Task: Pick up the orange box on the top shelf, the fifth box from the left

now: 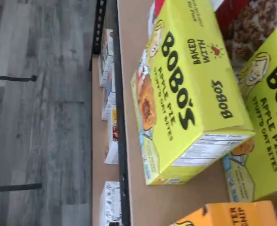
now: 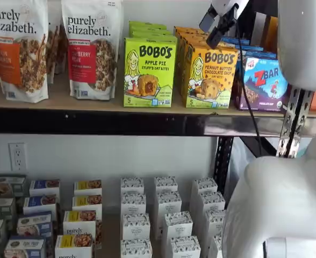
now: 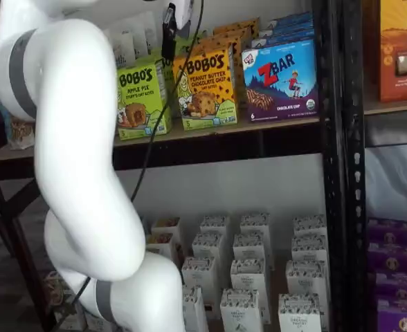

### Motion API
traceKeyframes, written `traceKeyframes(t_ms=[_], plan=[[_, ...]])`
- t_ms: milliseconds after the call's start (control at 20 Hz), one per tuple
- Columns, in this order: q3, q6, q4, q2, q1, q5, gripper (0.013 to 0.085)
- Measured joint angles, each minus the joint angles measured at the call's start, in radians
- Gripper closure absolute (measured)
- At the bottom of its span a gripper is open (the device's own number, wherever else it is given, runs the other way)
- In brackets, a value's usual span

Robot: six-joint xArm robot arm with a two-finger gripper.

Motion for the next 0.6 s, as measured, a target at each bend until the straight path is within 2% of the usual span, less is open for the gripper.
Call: traceKeyframes(t_ms=[250,600], plan=[[-0.003,-0.002,-0.005,0.009,0.003,-0.020,0.0130],[-0.028,-0.006,0.013,0.033,-0.009,-0.003,0.0130]])
